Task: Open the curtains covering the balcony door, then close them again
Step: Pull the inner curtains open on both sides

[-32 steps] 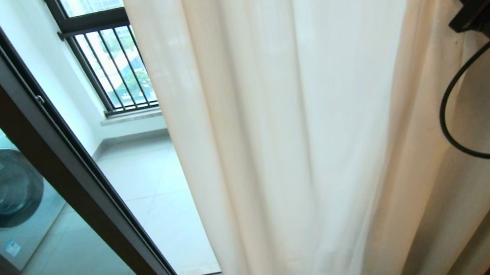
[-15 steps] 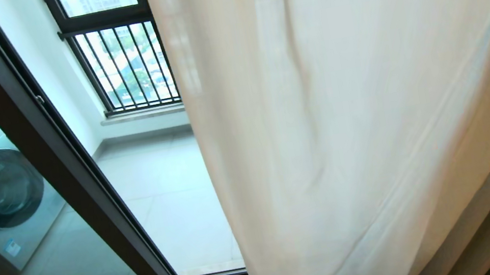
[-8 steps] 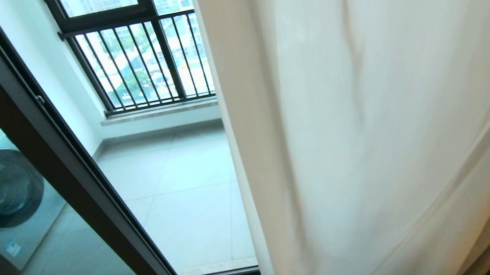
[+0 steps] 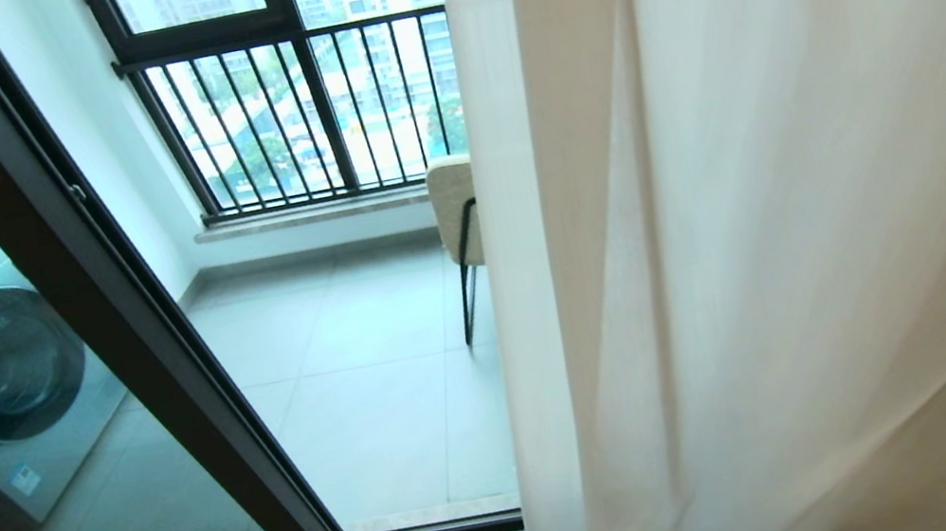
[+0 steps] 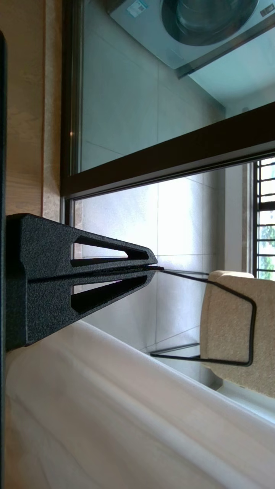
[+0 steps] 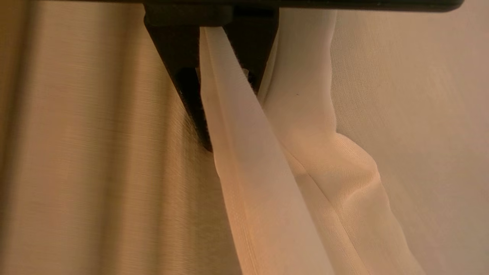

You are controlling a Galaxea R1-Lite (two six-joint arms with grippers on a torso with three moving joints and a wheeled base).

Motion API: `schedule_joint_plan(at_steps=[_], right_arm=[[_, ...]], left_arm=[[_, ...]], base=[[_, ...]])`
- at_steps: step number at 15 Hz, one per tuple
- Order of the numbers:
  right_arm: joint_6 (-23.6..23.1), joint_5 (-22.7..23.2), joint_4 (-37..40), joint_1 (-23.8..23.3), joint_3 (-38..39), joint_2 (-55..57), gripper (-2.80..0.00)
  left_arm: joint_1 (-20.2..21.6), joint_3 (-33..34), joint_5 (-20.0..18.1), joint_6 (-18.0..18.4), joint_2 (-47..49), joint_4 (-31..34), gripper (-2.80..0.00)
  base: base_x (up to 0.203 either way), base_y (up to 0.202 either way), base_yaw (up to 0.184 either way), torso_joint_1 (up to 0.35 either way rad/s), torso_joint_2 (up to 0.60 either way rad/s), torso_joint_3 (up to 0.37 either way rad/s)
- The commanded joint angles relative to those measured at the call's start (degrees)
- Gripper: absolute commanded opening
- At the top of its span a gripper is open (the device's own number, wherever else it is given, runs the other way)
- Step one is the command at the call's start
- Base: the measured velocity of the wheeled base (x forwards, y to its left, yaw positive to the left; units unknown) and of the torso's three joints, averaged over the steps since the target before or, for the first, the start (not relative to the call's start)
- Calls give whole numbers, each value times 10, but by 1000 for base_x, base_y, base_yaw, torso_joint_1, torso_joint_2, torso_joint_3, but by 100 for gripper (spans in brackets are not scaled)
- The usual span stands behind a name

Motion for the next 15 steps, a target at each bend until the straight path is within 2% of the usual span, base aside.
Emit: schedule_joint_plan(at_steps=[1,7,12,15], right_arm=[[16,1,-4,-54,-17,31,-280],[49,2,-14,-167,-78,113,-280],[57,2,-30,-226,-141,190,-280],[57,3,-37,-246,-168,227,-280]], left_arm=[[0,0,0,-1,0,0,-280],[0,0,0,-1,0,0,-280],[0,0,0,-1,0,0,-280],[0,0,0,-1,0,0,-280]], base=[[0,0,0,0,0,0],[0,0,0,0,0,0],[0,0,0,0,0,0],[0,0,0,0,0,0]])
